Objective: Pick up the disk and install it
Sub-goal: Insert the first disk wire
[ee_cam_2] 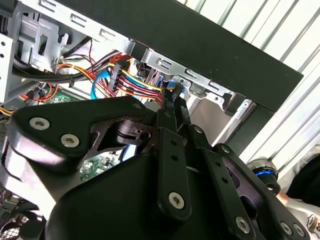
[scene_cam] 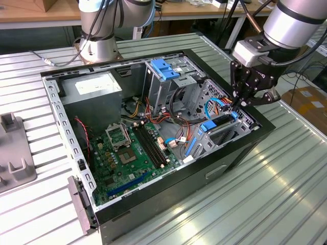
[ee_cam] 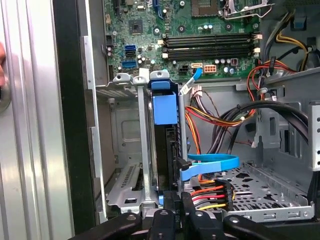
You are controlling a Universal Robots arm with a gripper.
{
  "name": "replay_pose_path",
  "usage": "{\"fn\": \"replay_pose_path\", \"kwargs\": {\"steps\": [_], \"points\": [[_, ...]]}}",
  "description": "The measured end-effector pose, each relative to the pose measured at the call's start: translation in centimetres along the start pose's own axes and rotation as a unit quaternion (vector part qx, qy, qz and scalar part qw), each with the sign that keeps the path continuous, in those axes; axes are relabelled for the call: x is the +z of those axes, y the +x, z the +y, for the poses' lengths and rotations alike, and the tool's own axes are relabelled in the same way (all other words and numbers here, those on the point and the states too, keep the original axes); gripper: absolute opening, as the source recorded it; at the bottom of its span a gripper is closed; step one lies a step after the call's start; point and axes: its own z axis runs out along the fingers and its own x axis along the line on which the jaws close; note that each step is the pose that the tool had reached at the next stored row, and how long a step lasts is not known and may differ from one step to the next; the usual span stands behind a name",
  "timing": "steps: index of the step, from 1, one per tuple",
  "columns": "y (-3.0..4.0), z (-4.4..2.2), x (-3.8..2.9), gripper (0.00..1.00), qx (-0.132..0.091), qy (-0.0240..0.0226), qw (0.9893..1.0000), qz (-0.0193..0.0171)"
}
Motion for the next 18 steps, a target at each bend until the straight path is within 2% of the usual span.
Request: {"fn": "replay_pose_path", "kwargs": {"steps": [6,13,14,16,18], "points": [[0.05,0.46,0.21,0.17,0.0,0.0,1.0,0.0001],[0.17,1.78,0.58,0.17,0.0,-0.0001,1.0,-0.0009],[0.18,1.89,0.59,0.17,0.0,-0.0002,1.0,-0.0025],[0.22,1.98,0.62,0.17,0.0,-0.0006,1.0,-0.0093],[0.25,1.99,0.66,0.17,0.001,-0.0009,0.9999,-0.0127]]}}
